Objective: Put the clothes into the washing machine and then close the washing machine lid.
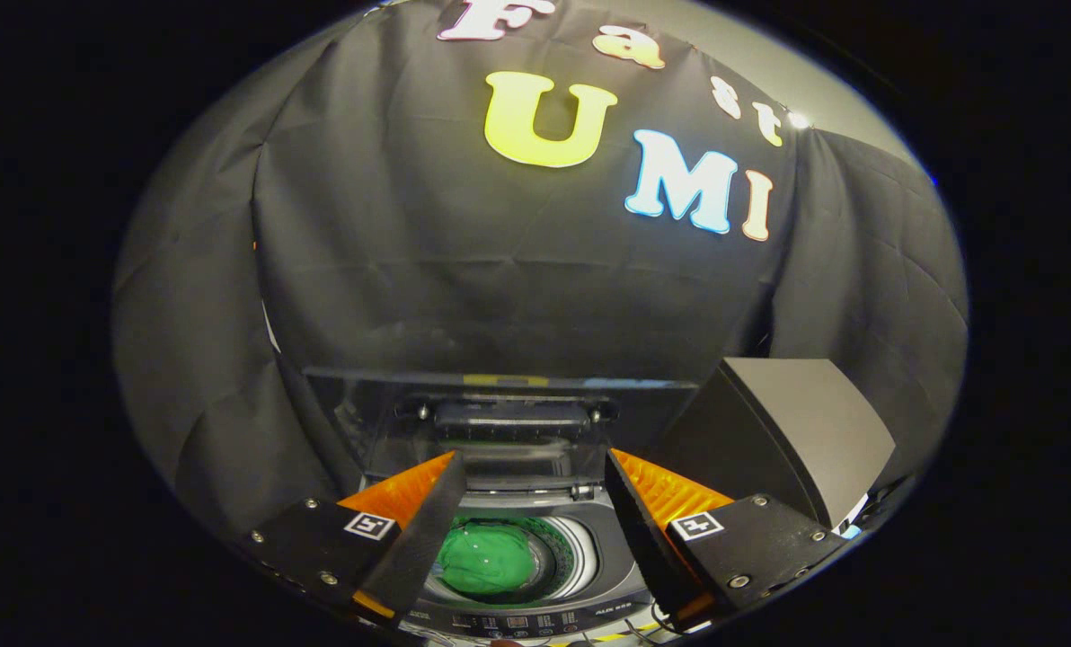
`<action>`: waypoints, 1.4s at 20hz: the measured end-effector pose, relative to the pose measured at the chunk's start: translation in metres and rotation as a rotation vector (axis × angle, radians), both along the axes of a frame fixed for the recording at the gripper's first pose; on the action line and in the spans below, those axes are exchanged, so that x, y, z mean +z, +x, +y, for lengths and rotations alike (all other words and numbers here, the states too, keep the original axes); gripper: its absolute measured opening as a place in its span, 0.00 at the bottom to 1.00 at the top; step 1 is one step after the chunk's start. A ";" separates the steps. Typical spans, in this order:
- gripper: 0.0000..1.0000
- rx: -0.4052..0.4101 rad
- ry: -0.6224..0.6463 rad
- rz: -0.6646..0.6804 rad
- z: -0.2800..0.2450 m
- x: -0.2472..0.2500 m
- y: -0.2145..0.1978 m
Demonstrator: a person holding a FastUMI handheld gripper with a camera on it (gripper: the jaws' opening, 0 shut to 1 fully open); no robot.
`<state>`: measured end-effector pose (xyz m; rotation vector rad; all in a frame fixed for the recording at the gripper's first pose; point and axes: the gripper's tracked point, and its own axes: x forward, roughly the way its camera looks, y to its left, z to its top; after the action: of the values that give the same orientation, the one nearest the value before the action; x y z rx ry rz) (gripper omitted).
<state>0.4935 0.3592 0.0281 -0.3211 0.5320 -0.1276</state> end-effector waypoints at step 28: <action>0.96 0.055 0.151 0.142 -0.019 -0.055 0.140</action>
<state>0.6338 0.3397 -0.0268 -0.1984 0.6686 -0.0112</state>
